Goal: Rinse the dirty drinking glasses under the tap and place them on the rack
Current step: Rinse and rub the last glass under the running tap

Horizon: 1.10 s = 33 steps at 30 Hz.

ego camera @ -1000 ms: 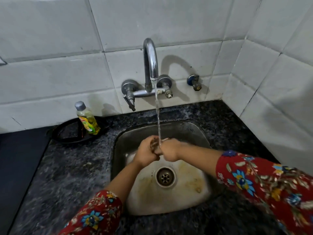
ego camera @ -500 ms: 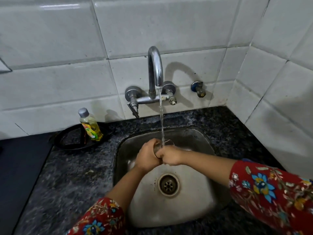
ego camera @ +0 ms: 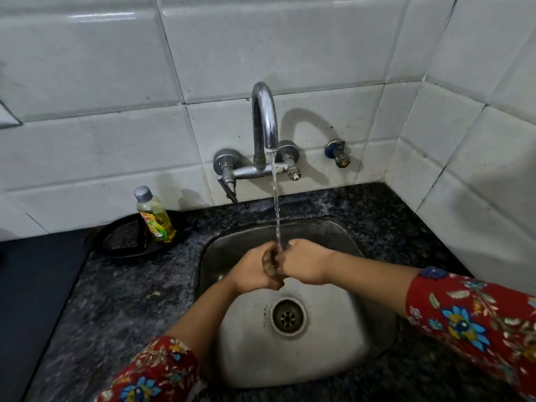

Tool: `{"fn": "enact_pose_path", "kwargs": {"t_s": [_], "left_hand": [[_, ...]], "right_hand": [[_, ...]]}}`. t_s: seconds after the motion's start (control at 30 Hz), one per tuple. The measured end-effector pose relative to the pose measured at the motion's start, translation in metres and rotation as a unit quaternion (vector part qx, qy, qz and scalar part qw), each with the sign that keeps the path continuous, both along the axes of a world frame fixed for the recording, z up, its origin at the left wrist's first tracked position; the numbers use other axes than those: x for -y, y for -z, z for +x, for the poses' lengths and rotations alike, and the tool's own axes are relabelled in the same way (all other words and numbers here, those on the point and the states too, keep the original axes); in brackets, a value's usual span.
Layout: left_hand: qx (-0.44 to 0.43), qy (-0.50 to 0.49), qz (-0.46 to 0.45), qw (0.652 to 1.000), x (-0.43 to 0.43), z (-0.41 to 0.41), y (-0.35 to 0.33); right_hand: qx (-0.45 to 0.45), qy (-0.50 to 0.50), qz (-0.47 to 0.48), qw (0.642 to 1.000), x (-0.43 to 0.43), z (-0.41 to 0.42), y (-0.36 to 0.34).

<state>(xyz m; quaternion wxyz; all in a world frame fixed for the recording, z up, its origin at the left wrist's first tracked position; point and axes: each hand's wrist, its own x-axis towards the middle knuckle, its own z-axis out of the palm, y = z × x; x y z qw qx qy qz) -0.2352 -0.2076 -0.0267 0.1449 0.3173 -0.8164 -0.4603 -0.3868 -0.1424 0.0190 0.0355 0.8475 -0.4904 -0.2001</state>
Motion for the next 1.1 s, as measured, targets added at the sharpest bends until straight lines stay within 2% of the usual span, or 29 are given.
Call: {"fn": "enact_pose_path", "kwargs": {"t_s": [0.07, 0.1, 0.13, 0.23, 0.3, 0.33, 0.4, 0.47, 0.5, 0.57, 0.63, 0.67, 0.7, 0.73, 0.77, 0.8, 0.83, 0.9, 0.97, 1.0, 1.07, 1.1], "left_hand": [[0.006, -0.028, -0.022, 0.999, -0.006, -0.003, -0.001], [0.009, -0.048, -0.044, 0.998, -0.01, -0.005, -0.002], [0.019, -0.071, -0.071, 0.995, -0.016, -0.007, -0.002], [0.052, -0.114, -0.177, 0.976, -0.029, -0.008, 0.0], [0.08, -0.12, -0.217, 0.965, -0.033, -0.005, 0.0], [0.094, -0.126, -0.209, 0.965, -0.033, -0.001, 0.001], [0.099, -0.145, -0.135, 0.975, -0.033, 0.004, 0.002], [0.049, -0.167, -0.016, 0.985, -0.037, 0.005, 0.001], [0.007, -0.182, 0.049, 0.982, -0.039, 0.004, 0.001], [-0.075, -0.232, 0.175, 0.954, -0.043, -0.003, 0.003], [-0.11, -0.286, 0.34, 0.889, -0.045, -0.011, 0.0], [-0.159, -0.294, 0.436, 0.836, -0.042, -0.018, 0.0], [-0.235, -0.299, 0.529, 0.758, -0.041, -0.026, -0.002], [-0.301, -0.309, 0.581, 0.69, -0.04, -0.034, -0.006], [-0.344, -0.333, 0.587, 0.652, -0.04, -0.04, -0.01], [-0.35, -0.336, 0.584, 0.651, -0.037, -0.044, -0.013], [-0.368, -0.322, 0.618, 0.616, -0.035, -0.048, -0.013], [-0.377, -0.334, 0.625, 0.596, -0.034, -0.048, -0.014], [-0.375, -0.344, 0.66, 0.553, -0.026, -0.047, -0.01], [-0.368, -0.341, 0.672, 0.544, -0.023, -0.045, -0.011], [-0.358, -0.337, 0.683, 0.541, -0.019, -0.043, -0.015], [-0.341, -0.337, 0.683, 0.551, -0.017, -0.044, -0.014]], "right_hand": [[0.058, 0.077, 0.033, 0.995, -0.004, 0.007, -0.003], [0.131, 0.166, 0.078, 0.974, -0.004, 0.013, -0.004], [0.203, 0.247, 0.13, 0.938, -0.005, 0.019, -0.005], [0.44, 0.399, 0.242, 0.768, -0.004, 0.027, -0.008], [0.549, 0.481, 0.269, 0.628, -0.003, 0.027, -0.016], [0.579, 0.505, 0.271, 0.581, -0.003, 0.025, -0.019], [0.601, 0.504, 0.245, 0.57, -0.003, 0.023, -0.024], [0.645, 0.503, 0.165, 0.552, -0.001, 0.025, -0.02], [0.669, 0.502, 0.12, 0.535, 0.001, 0.027, -0.018], [0.695, 0.504, 0.053, 0.511, 0.006, 0.031, -0.011], [0.694, 0.506, 0.034, 0.51, 0.009, 0.032, -0.004], [0.692, 0.504, 0.04, 0.515, 0.009, 0.033, -0.002], [0.686, 0.502, 0.054, 0.524, 0.008, 0.034, -0.001], [0.672, 0.498, 0.07, 0.544, 0.006, 0.035, 0.0], [0.655, 0.488, 0.082, 0.572, 0.003, 0.035, -0.001], [0.639, 0.471, 0.087, 0.602, 0.001, 0.035, -0.001], [0.627, 0.45, 0.083, 0.63, -0.001, 0.035, -0.001], [0.603, 0.403, 0.055, 0.686, -0.004, 0.033, -0.002], [0.562, 0.332, 0.02, 0.757, -0.008, 0.025, 0.0], [0.546, 0.295, 0.012, 0.784, -0.01, 0.018, 0.003], [0.532, 0.25, 0.009, 0.809, -0.012, 0.005, 0.008], [0.534, 0.238, 0.005, 0.811, -0.013, 0.0, 0.01]]}}
